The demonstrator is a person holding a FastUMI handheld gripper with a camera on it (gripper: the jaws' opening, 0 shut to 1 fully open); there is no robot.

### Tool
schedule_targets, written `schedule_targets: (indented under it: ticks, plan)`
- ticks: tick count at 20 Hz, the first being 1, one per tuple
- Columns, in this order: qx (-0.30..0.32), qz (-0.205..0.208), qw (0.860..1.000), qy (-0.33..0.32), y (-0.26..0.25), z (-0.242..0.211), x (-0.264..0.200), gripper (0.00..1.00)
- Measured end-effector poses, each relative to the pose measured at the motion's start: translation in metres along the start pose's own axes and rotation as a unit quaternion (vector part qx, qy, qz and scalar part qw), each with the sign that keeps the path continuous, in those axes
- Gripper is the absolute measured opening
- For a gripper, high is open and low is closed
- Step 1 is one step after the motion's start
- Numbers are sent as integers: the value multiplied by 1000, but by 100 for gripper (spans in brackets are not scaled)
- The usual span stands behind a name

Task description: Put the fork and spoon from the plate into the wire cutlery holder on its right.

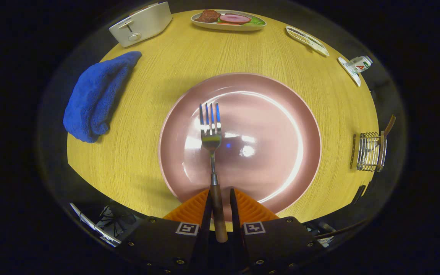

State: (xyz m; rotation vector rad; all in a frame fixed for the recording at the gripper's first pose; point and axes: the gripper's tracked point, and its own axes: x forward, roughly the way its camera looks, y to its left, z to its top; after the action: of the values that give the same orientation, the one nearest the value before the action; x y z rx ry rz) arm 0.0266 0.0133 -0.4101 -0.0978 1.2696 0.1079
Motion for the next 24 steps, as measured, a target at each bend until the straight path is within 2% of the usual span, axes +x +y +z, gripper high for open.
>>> schedule_targets:
  ticks: [4,9,10,12,15,24]
  plan:
    - [15,14,1000,8,1,1,8,28]
    - [7,3,1000,26,-1,0,3,28]
    - [-1,-6,1000,27,-3,1,6,24]
    - [-5,-9,1000,28,-3,0,5,8]
    - [-1,-9,1000,24,-4,3,0,8]
    - [14,-69,997,-25,-33,24,-57,8]
